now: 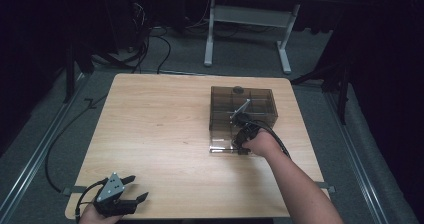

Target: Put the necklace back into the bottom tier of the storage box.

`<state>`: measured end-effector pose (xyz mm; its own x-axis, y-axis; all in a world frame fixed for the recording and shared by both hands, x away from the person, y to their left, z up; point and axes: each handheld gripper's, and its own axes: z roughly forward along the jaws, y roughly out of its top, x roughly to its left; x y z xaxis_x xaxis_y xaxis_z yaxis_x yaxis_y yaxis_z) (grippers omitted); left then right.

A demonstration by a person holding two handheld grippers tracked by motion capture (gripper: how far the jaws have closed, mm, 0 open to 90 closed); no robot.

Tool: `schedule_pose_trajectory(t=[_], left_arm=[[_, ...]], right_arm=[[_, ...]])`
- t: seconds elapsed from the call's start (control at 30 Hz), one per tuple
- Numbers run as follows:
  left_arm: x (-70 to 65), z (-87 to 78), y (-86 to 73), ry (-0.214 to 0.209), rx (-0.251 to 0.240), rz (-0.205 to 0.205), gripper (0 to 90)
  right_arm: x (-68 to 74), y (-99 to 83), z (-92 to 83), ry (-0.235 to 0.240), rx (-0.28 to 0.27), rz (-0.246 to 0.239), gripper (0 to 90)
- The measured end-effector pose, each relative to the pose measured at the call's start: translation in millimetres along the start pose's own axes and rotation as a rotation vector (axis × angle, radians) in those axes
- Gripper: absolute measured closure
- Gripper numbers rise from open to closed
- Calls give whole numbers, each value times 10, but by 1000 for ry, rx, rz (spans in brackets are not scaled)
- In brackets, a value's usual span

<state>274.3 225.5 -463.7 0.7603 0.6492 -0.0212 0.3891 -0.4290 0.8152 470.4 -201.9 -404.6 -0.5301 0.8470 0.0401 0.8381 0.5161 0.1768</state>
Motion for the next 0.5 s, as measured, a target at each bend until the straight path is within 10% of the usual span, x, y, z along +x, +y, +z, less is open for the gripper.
schedule_pose_trajectory(t=[0.5], left_arm=[[-5,-2,1,3,2,1,256]], right_arm=[[9,-224,-337,32,-20,12,864]])
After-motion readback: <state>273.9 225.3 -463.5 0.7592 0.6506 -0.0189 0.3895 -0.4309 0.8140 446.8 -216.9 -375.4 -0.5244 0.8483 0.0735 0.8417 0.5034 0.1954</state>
